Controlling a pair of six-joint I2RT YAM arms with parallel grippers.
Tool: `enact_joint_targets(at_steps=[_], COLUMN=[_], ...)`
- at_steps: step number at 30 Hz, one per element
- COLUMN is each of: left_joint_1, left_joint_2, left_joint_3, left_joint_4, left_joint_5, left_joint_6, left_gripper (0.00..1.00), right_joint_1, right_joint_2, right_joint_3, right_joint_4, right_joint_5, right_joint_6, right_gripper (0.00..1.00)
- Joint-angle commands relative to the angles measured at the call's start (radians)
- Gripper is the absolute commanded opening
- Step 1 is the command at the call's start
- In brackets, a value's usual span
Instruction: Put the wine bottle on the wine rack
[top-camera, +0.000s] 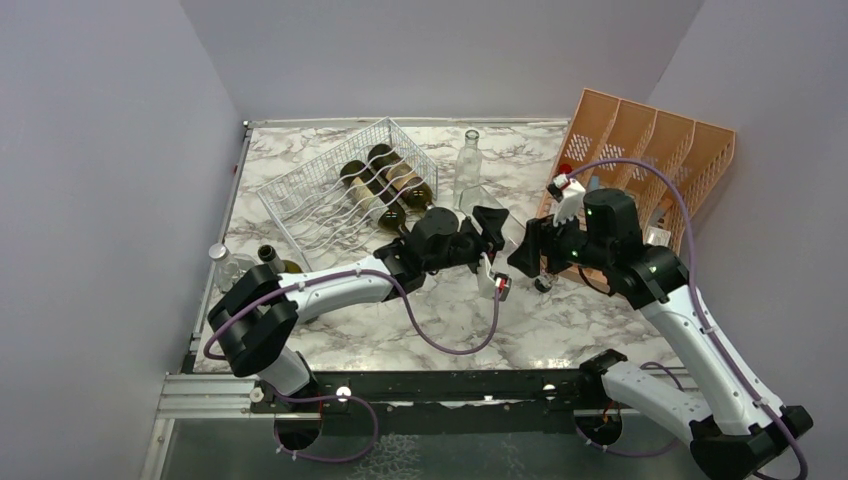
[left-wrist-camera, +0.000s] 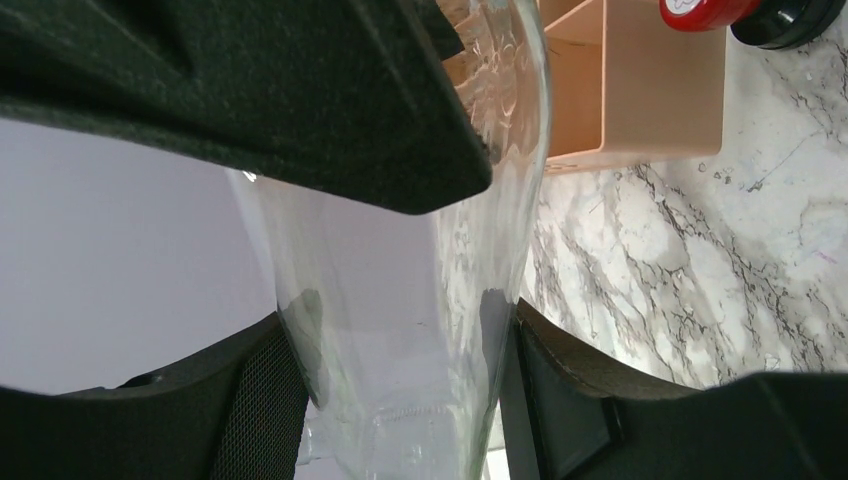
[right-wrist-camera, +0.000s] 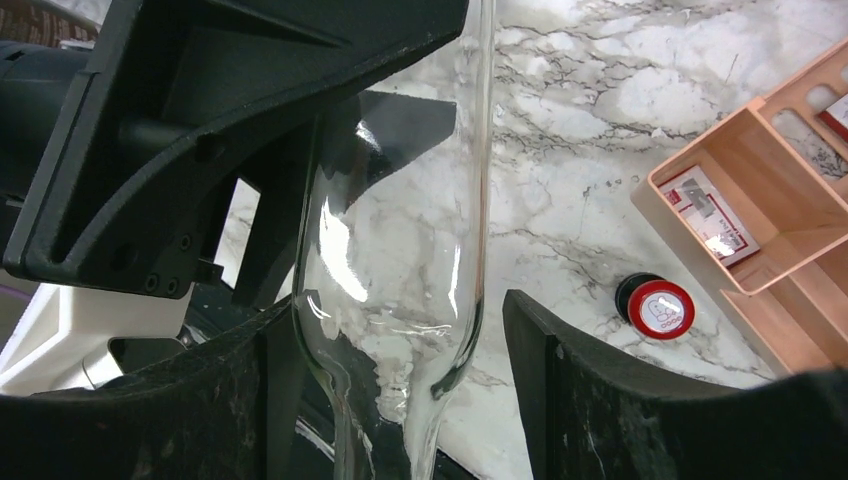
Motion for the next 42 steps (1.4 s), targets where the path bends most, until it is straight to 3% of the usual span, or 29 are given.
enact_joint_targets(at_steps=[1,9,19,21,23,26,29,30,31,38,42], left_joint_1=[-0.003,-0.002,-0.003,-0.002,-0.002,-0.002,-0.002,-0.003,-0.002,-0.002,0.023], left_joint_2=[0.003,-0.002,-0.005,-0.009,-0.012,-0.018,-0.023,-0.027,-0.033,-0.102,-0.181], left_joint_3=[0.05,0.061,0.078,0.079,0.078,0.072,0.065,0.062,0.058,0.014,0.021], left_joint_4=[0.046,0.041,0.015,0.005,-0.007,-0.01,-0.01,-0.01,-0.008,-0.01,-0.028], left_joint_5=[-0.019,-0.023,-0.033,-0.034,-0.035,-0.032,-0.029,-0.027,-0.021,0.013,0.111], left_joint_6=[0.045,0.045,0.019,0.02,0.022,0.019,0.007,-0.002,-0.008,-0.017,-0.166], left_gripper=[0.0,0.0,0.0,0.0,0.0,0.19,0.52,0.8,0.96,0.99,0.99], right_joint_1=[-0.002,-0.002,-0.003,-0.003,-0.003,-0.003,-0.002,-0.003,-0.003,-0.002,-0.002], right_joint_2=[-0.001,0.034,0.057,0.056,0.047,0.033,0.019,0.014,0.011,0.007,0.017], right_joint_3=[-0.018,-0.049,-0.079,-0.08,-0.08,-0.071,-0.059,-0.056,-0.052,-0.038,-0.043], right_joint_4=[0.025,0.055,0.109,0.114,0.122,0.133,0.144,0.148,0.151,0.178,0.197], right_joint_5=[-0.031,-0.058,-0.087,-0.081,-0.068,-0.046,-0.023,-0.012,-0.001,0.072,0.064], right_joint_6=[0.016,0.018,0.021,0.022,0.022,0.022,0.023,0.027,0.028,0.047,0.037], right_gripper=[0.7,0.61,0.67,0.61,0.47,0.26,0.13,0.1,0.09,0.03,0.02])
